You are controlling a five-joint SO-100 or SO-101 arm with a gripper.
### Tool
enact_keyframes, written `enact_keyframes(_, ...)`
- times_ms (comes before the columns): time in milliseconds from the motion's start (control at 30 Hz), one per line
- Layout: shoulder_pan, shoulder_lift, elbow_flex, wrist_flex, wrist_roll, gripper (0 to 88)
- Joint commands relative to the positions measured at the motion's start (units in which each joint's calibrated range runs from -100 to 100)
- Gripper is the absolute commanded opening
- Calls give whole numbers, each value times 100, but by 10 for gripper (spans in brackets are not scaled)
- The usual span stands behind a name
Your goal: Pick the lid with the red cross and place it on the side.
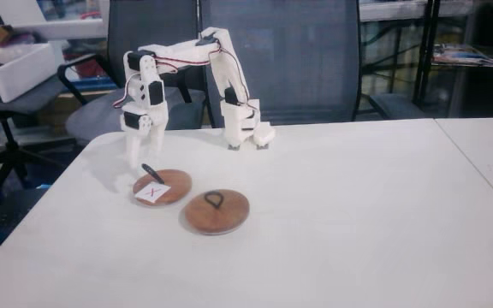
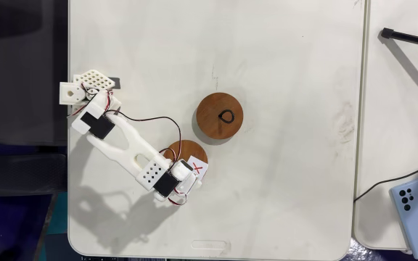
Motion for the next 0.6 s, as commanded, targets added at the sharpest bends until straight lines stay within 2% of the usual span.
enact_keyframes(0, -13, -21, -132, 15, -14, 244)
enact_keyframes(567, -13, 491, -214, 417, -10, 244)
